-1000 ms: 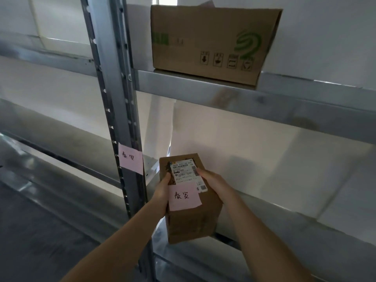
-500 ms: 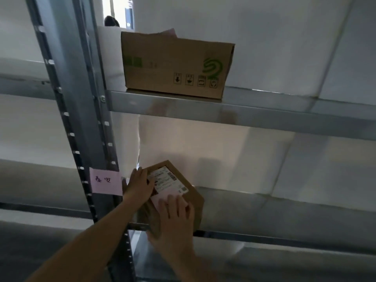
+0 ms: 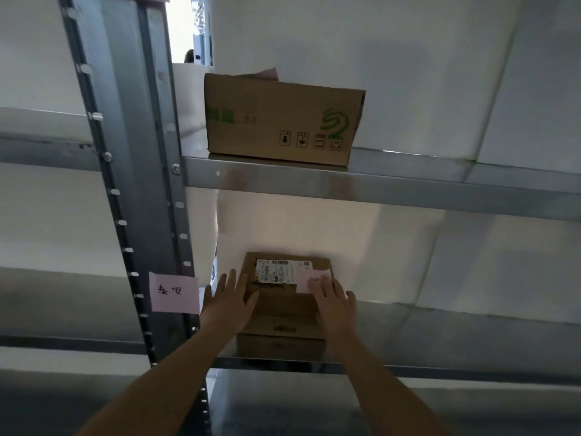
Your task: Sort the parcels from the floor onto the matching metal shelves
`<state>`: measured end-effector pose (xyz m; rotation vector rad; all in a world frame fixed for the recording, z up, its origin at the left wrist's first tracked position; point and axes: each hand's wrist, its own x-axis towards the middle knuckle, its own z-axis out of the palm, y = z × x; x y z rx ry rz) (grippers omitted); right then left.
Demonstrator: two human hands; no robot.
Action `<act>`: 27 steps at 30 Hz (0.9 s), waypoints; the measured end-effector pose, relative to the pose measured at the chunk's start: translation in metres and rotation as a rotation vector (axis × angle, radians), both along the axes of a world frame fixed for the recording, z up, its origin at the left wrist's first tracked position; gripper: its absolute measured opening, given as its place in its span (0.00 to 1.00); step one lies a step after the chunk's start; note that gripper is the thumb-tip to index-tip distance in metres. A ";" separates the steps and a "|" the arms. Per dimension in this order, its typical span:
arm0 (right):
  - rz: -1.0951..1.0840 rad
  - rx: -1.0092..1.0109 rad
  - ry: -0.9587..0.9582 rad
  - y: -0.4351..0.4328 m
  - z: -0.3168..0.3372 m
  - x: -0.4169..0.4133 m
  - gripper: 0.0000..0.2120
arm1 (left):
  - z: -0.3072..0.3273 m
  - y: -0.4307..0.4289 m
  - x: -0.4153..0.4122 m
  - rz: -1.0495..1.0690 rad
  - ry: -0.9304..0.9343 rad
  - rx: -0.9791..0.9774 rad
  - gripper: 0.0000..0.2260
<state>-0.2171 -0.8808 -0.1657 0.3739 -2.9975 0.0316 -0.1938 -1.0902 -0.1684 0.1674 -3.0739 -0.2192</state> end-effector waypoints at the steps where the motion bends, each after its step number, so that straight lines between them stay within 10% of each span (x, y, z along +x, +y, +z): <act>1: -0.016 0.003 -0.010 -0.001 0.001 -0.001 0.31 | 0.002 0.000 -0.001 -0.004 -0.019 0.004 0.28; 27: -0.067 -0.142 0.121 0.011 0.026 0.107 0.36 | 0.051 0.018 0.082 -0.191 0.199 -0.028 0.30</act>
